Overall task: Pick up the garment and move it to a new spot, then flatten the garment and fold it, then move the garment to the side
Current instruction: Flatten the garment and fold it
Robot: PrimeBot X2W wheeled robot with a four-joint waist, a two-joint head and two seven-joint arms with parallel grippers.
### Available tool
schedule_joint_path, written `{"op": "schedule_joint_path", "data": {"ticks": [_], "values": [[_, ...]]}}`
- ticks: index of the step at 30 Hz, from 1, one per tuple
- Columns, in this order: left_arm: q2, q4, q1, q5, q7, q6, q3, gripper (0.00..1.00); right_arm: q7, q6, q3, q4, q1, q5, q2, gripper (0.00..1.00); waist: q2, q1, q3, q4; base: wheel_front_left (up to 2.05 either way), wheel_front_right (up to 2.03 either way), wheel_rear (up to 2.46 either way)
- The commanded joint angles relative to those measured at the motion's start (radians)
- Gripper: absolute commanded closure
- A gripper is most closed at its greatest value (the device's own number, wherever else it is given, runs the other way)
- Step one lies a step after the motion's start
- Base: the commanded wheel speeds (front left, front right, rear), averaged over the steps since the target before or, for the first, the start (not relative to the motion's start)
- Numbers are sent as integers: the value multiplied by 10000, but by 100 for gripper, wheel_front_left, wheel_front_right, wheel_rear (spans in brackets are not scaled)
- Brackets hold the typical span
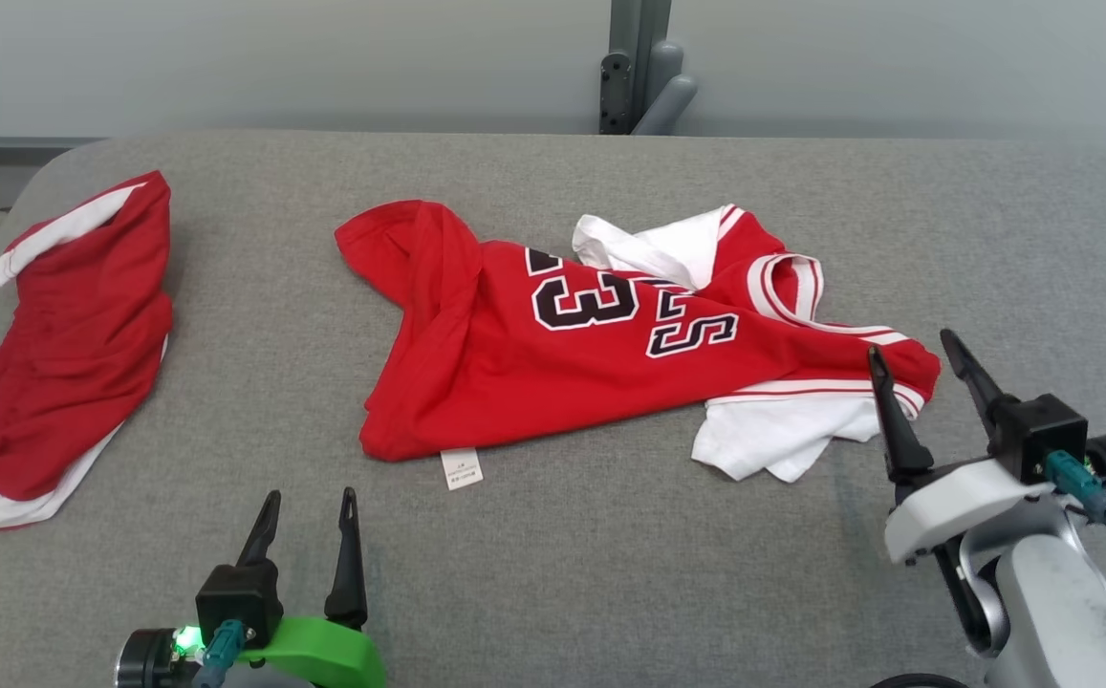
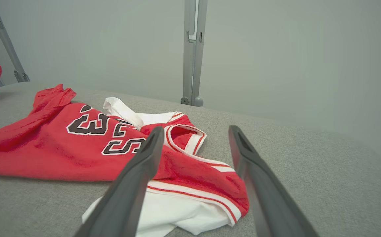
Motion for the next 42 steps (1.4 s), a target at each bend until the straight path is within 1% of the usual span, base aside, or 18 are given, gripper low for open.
{"op": "schedule_joint_path", "data": {"ticks": [1, 7, 12, 19, 24, 33, 39, 42], "values": [[31, -44, 230, 68, -5, 13, 73, 0, 4, -19, -77, -167, 328, -31, 132, 0, 1, 0, -251, -263, 0, 0, 0], [31, -288, 472, 184, -5, 42, 388, 0, 4, -19, -132, -841, 1242, -71, 810, 0, 1, 0, -480, -728, 0, 0, 0], [31, -532, 785, 249, -5, 92, 605, 0, 4, -19, -13, -1027, 1839, -79, 1056, 0, 1, 0, -711, -1054, 0, 0, 0], [29, -822, 1212, 395, -5, 76, 844, 0, 4, -19, 93, -1083, 2338, -87, 1202, 0, 1, 0, -862, -1358, 0, 0, 0], [31, -981, 1347, 477, -5, 98, 915, 0, 4, -19, 75, -1081, 2435, -73, 1247, 0, 1, 0, -844, -1385, 0, 0, 0], [29, -1067, 1295, 525, -5, 66, 785, 0, 4, -19, 113, -1033, 2386, -90, 1298, 0, 1, 0, -753, -1219, 0, 0, 0], [28, -834, 963, 394, -5, 10, 576, 0, 4, -19, 495, -425, 2132, 103, 1308, 0, 1, 0, -295, -1094, 0, 0, 0], [31, -814, 702, 352, -5, 14, 394, 0, 4, -19, 782, -19, 1776, 222, 1330, 0, 1, 0, 168, -1024, 0, 0, 0]]}}
